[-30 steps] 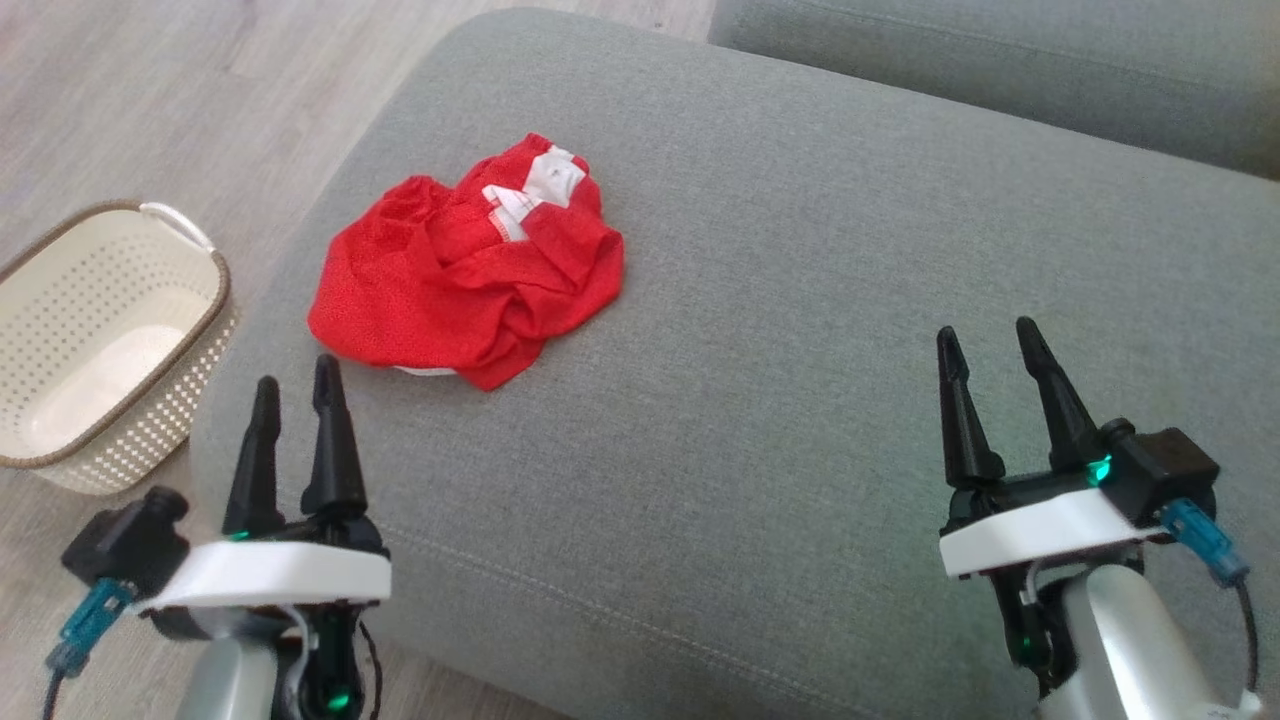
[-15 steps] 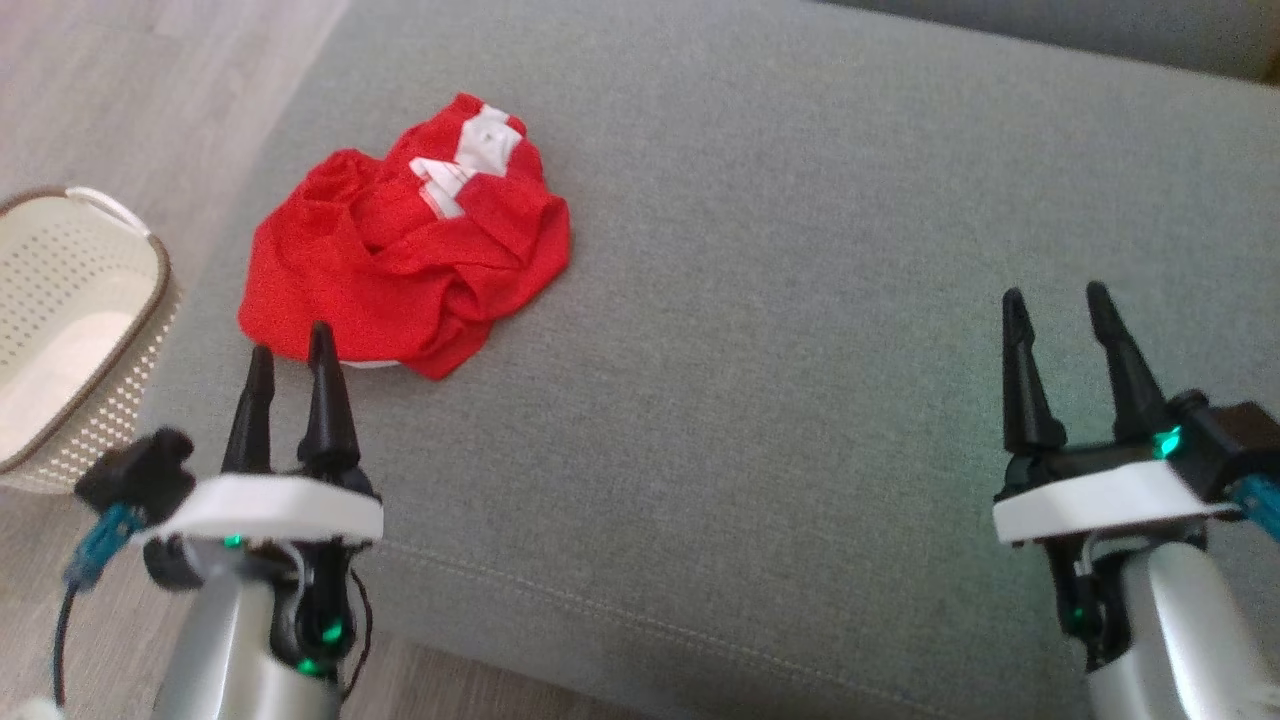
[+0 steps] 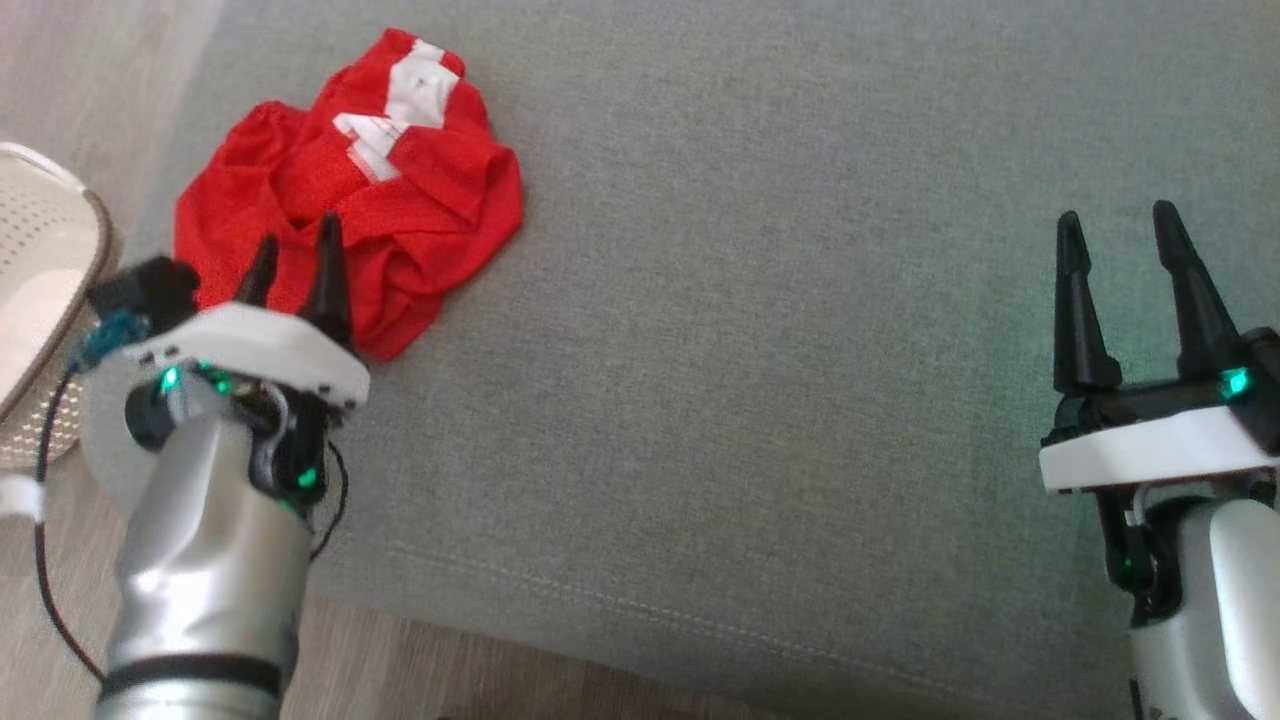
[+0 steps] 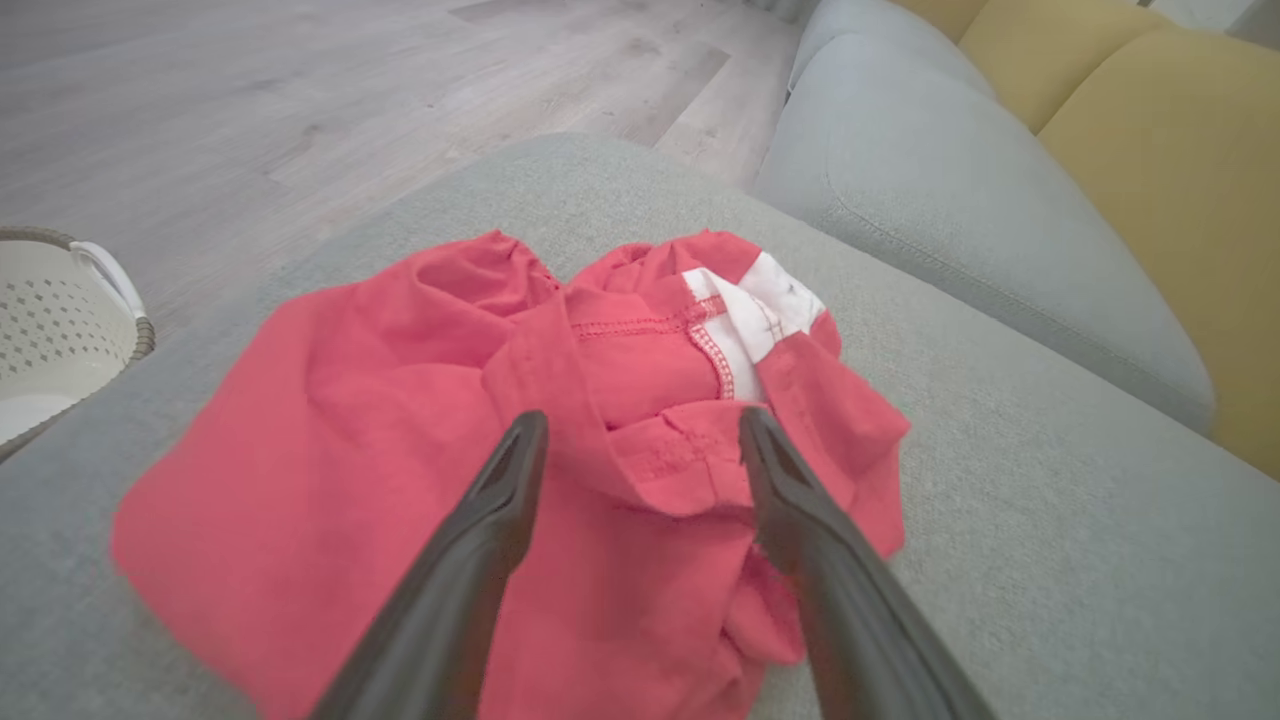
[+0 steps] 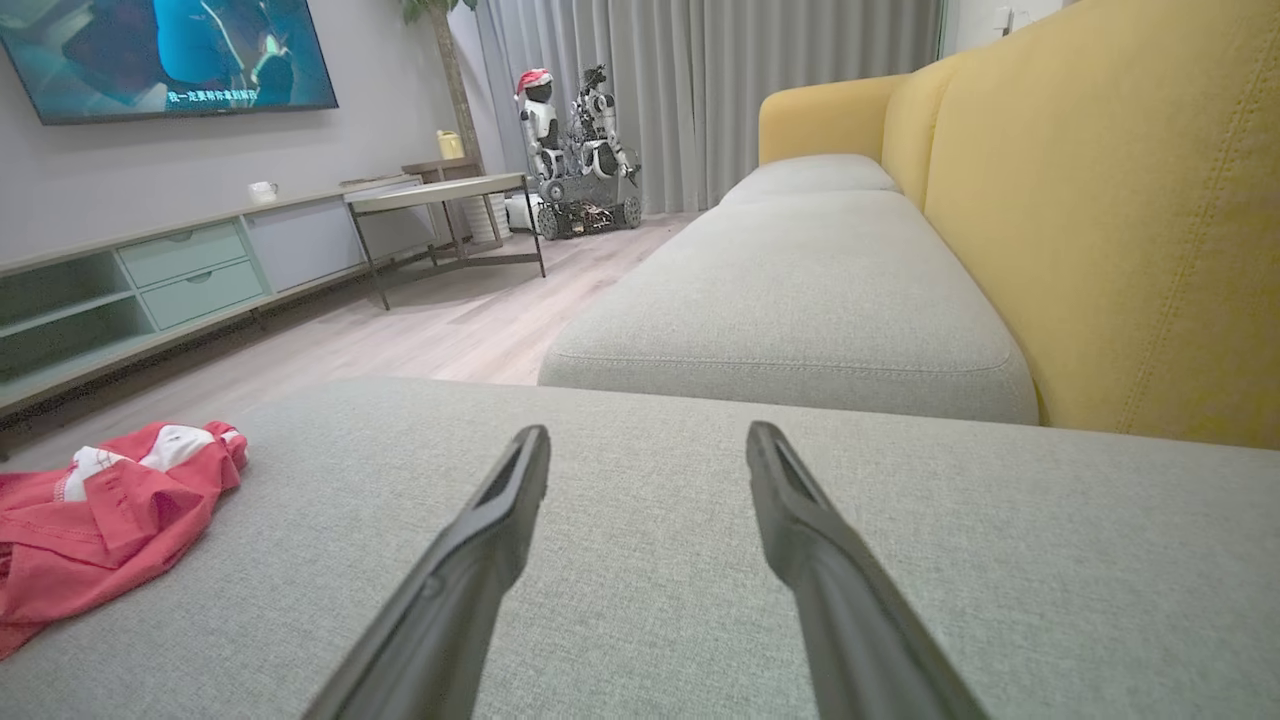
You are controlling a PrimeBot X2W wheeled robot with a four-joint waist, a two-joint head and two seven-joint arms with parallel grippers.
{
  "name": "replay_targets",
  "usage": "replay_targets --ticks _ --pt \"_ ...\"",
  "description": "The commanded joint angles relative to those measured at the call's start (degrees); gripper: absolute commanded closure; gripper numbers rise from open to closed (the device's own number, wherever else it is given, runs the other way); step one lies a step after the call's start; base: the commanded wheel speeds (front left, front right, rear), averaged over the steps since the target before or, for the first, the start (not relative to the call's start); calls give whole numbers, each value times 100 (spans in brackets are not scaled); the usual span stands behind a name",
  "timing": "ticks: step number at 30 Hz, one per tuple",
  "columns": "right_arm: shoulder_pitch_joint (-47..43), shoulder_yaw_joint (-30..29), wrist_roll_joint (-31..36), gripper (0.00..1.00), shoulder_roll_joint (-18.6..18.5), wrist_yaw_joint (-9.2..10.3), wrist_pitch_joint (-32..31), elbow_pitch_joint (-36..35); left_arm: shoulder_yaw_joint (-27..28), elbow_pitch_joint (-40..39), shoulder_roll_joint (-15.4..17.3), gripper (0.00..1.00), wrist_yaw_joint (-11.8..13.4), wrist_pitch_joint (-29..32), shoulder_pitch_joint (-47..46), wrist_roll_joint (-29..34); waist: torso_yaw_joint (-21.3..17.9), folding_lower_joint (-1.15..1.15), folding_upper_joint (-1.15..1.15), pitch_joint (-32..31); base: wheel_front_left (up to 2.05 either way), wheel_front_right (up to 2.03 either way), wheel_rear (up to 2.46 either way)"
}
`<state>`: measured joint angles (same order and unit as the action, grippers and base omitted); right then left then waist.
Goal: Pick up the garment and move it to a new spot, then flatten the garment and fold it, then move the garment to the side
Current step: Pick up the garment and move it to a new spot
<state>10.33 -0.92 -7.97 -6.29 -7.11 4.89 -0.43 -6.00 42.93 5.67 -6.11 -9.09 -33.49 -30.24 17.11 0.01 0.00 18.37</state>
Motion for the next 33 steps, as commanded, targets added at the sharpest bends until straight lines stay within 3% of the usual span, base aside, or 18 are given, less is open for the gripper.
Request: replay_targets --ticks 1,9,10,11,12,22,28,33 --pt "207 145 42 0 -60 -37 -17 -254 142 -47 263 0 -12 -5 -289 54 -57 -1 0 79 0 0 0" --pt "271 182 75 0 -44 -37 -83 -356 9 1056 403 0 -83 99 -1023 1 -217 -1 0 282 0 0 0" --pt "274 180 77 0 -39 -37 -82 -351 -5 1150 394 34 -91 77 -1076 -19 -232 -1 0 288 0 0 0" --pt "277 177 78 0 -32 -37 -77 -344 -18 1227 385 78 -100 49 -1120 -47 -245 -1 0 289 0 0 0" --pt "280 176 78 0 -24 -37 -69 -333 -28 1289 385 100 -109 7 -1155 -84 -259 -1 0 283 0 0 0" --pt "252 217 17 0 85 -37 99 -84 -18 980 549 100 -134 -568 -1174 -154 -357 -1 0 -53 0 0 0" --pt "234 281 -55 0 168 -37 258 131 365 -645 596 100 -136 -588 -815 254 -507 -1 0 -378 0 0 0" --pt "242 355 -130 0 234 -37 411 309 256 -1685 475 100 -136 -589 -595 555 -759 -1 0 -597 0 0 0"
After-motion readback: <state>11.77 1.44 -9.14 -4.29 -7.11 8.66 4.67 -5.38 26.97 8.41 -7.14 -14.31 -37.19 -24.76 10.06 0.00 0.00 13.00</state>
